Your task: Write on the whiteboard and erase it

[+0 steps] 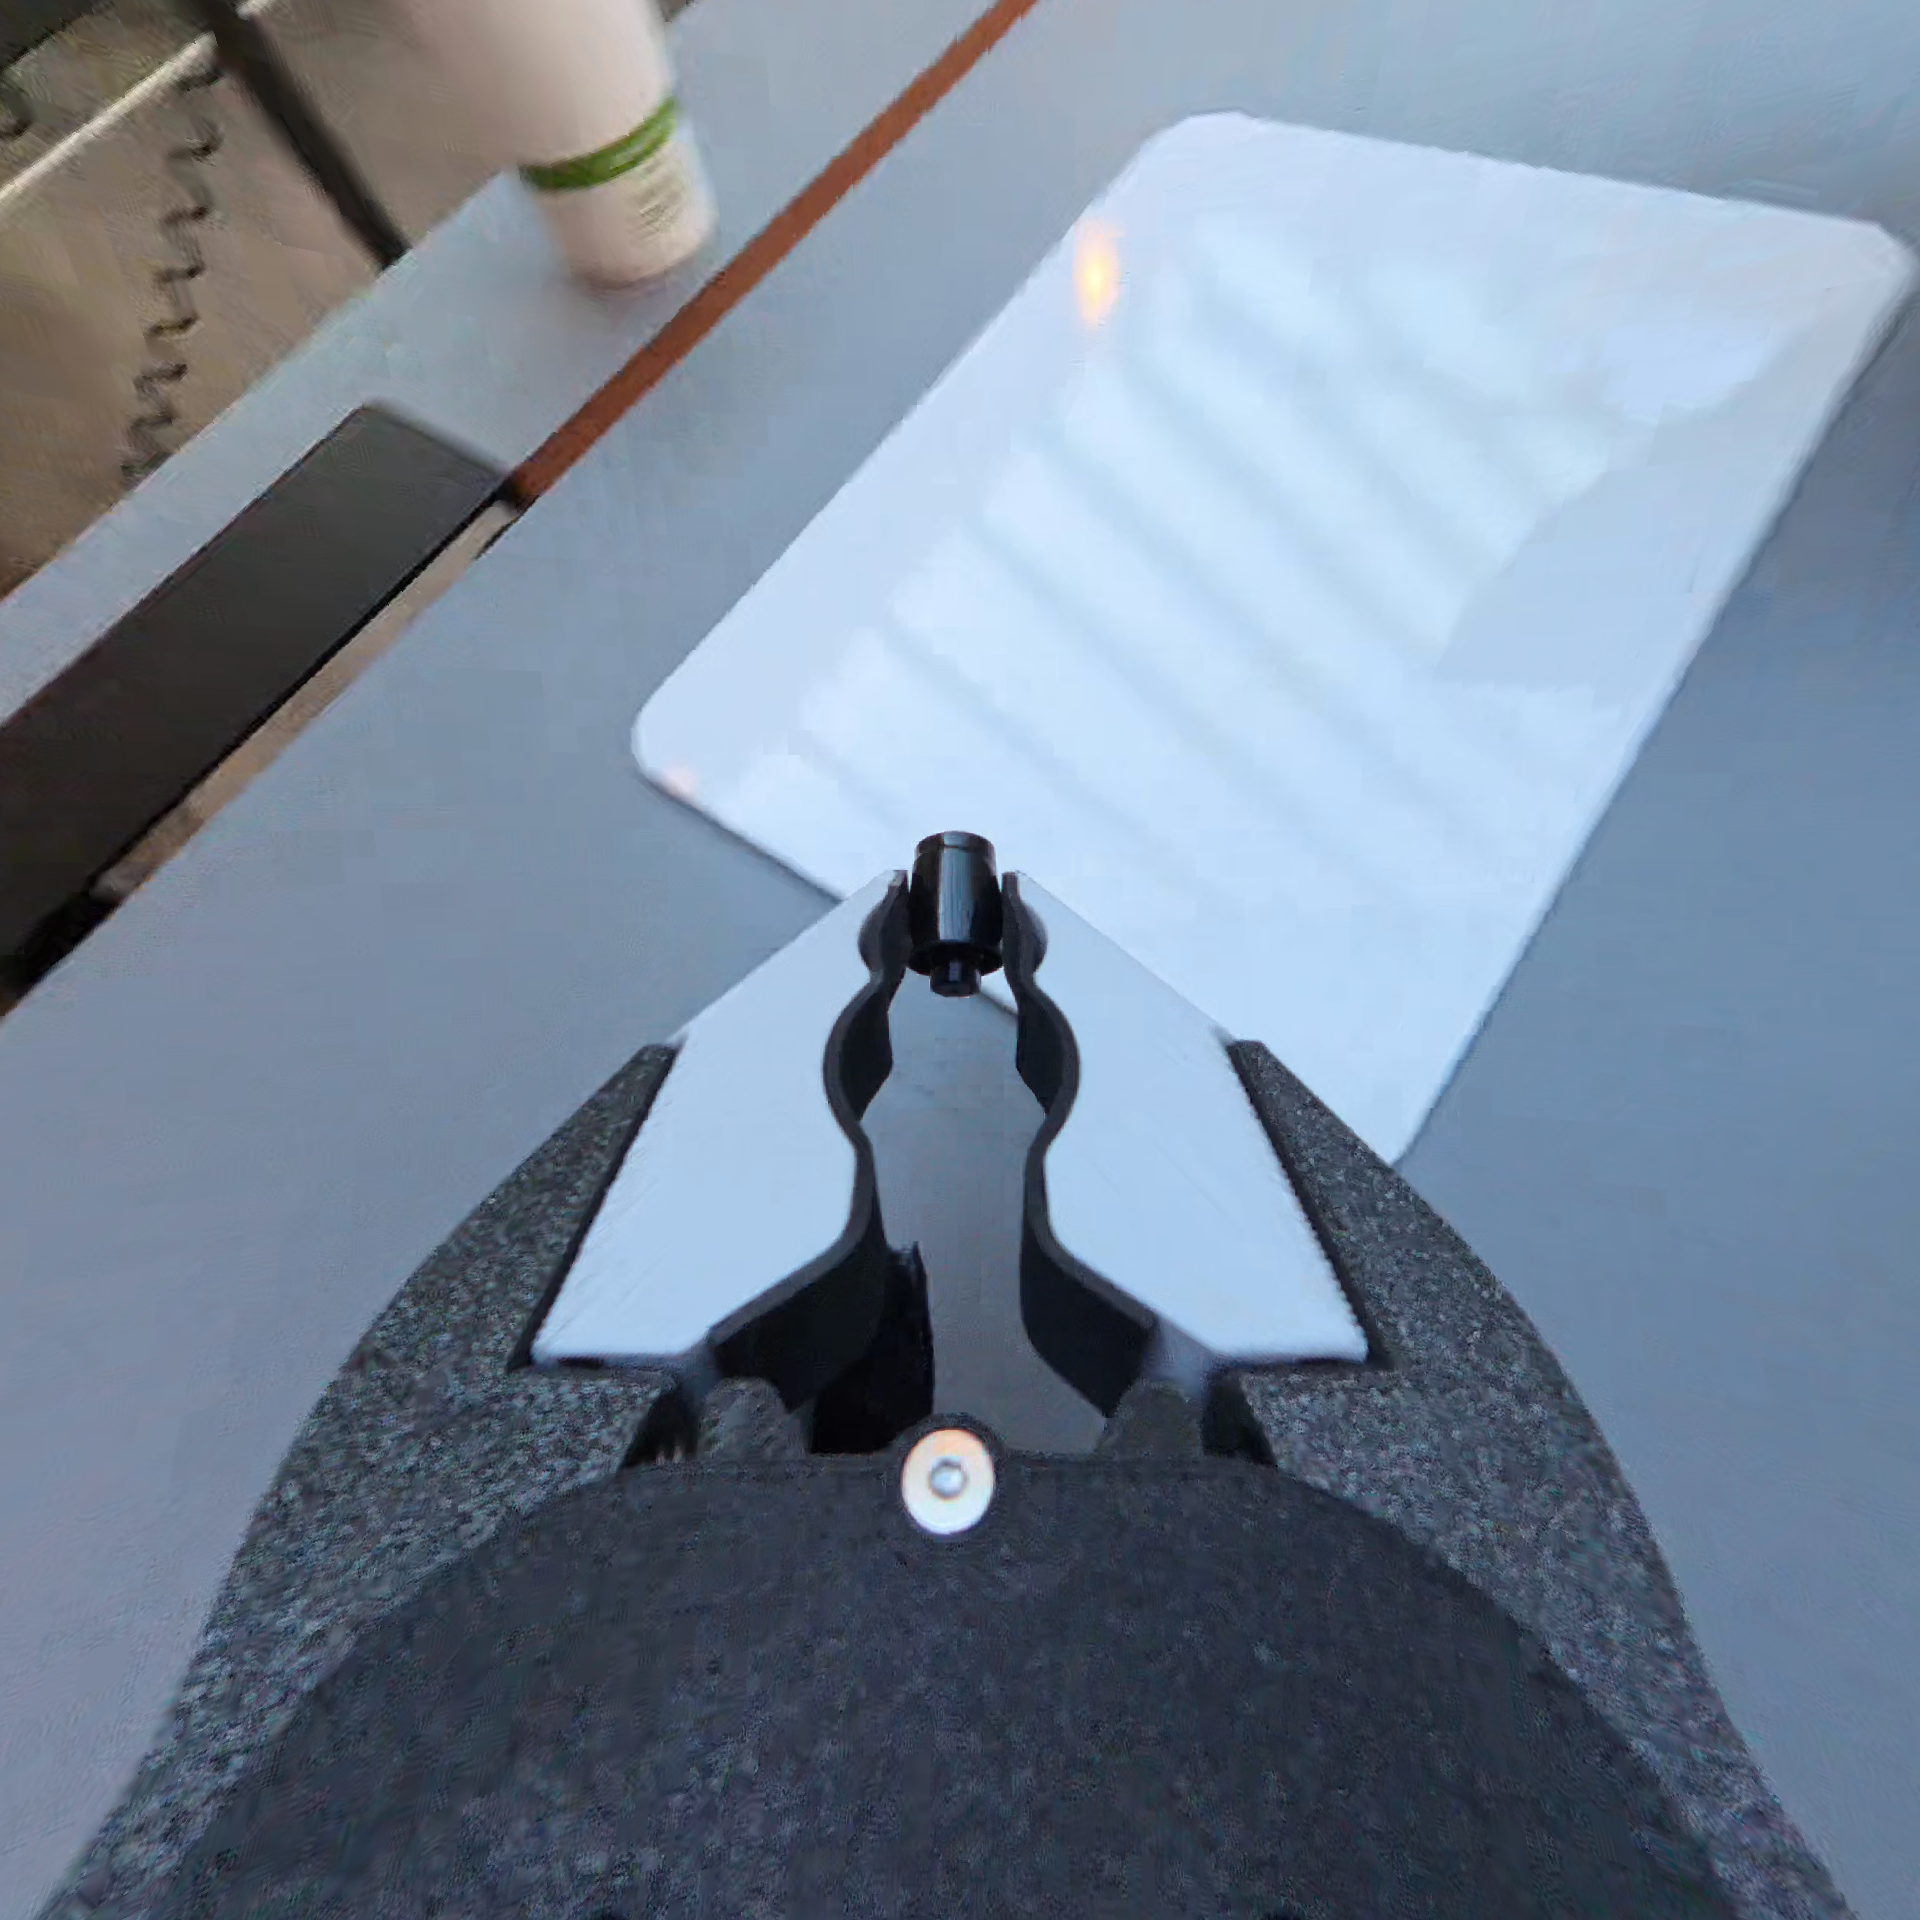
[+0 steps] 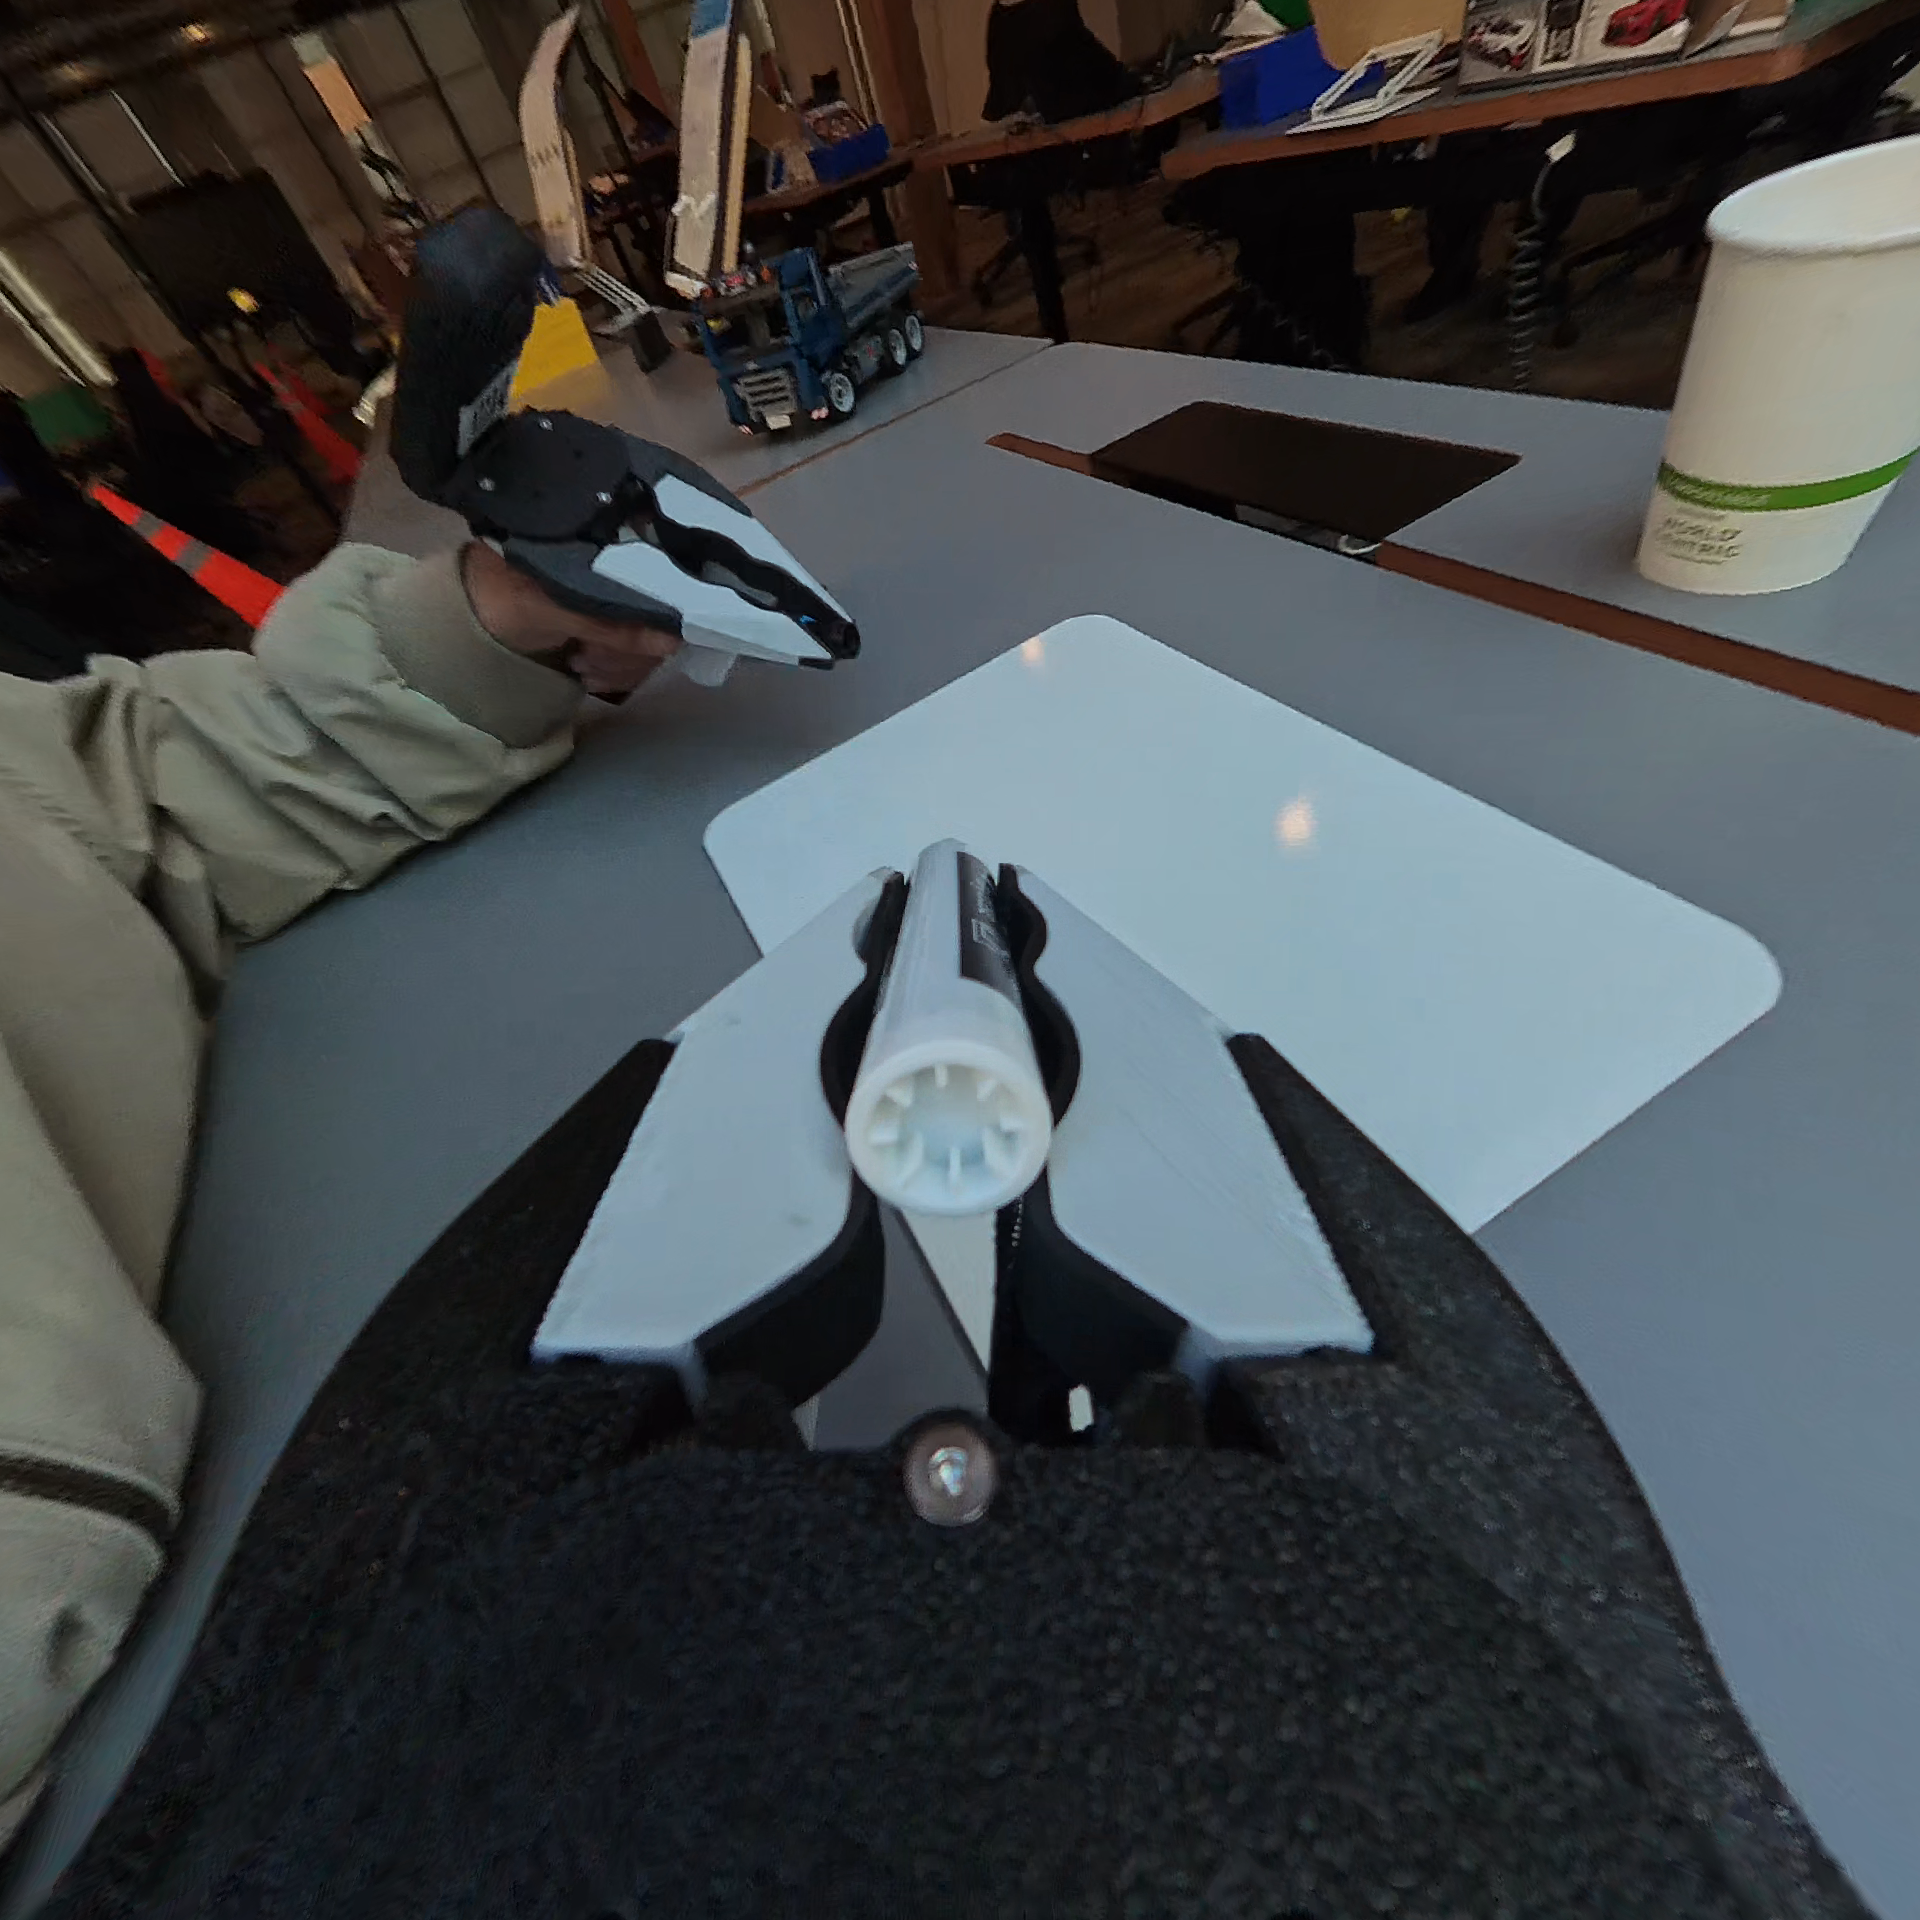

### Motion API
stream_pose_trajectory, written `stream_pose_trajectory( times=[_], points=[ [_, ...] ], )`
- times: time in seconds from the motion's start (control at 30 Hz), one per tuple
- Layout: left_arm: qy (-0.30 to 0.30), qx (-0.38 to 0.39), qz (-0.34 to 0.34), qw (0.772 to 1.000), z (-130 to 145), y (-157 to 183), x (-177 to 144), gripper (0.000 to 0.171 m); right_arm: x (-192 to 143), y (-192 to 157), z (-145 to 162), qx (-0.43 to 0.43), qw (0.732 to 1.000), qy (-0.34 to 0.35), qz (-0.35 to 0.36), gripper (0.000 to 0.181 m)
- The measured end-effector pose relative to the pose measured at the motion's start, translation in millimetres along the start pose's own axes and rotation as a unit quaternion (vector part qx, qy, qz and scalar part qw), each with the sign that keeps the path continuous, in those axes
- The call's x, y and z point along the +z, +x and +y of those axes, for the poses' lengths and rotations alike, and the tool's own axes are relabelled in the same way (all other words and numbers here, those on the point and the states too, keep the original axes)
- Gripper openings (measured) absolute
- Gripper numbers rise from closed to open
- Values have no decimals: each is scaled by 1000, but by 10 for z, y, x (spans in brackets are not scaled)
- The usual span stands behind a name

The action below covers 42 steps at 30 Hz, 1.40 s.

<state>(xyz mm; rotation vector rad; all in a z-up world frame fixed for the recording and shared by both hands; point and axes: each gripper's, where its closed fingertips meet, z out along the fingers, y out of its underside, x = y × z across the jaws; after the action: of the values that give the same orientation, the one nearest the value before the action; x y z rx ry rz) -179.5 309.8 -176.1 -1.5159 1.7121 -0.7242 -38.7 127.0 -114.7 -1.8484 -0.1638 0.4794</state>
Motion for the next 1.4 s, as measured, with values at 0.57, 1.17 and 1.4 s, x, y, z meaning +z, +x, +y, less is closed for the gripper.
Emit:
stream_pose_trajectory(
  times=[0.57, 1.17, 1.4],
  points=[
    [-106, -41, 40, 993, 514, 73, 20, 27, 447, 35, -75, -22, 997, 7, 79, 18],
    [140, -158, -30, 977, -467, 38, -1, 34, 253, 238, -313, -129, 952, 52, 274, 18],
    [71, -133, -56, 987, -895, 10, 574, 34, 208, 347, -101, -76, 964, 28, 254, 18]
  ],
)
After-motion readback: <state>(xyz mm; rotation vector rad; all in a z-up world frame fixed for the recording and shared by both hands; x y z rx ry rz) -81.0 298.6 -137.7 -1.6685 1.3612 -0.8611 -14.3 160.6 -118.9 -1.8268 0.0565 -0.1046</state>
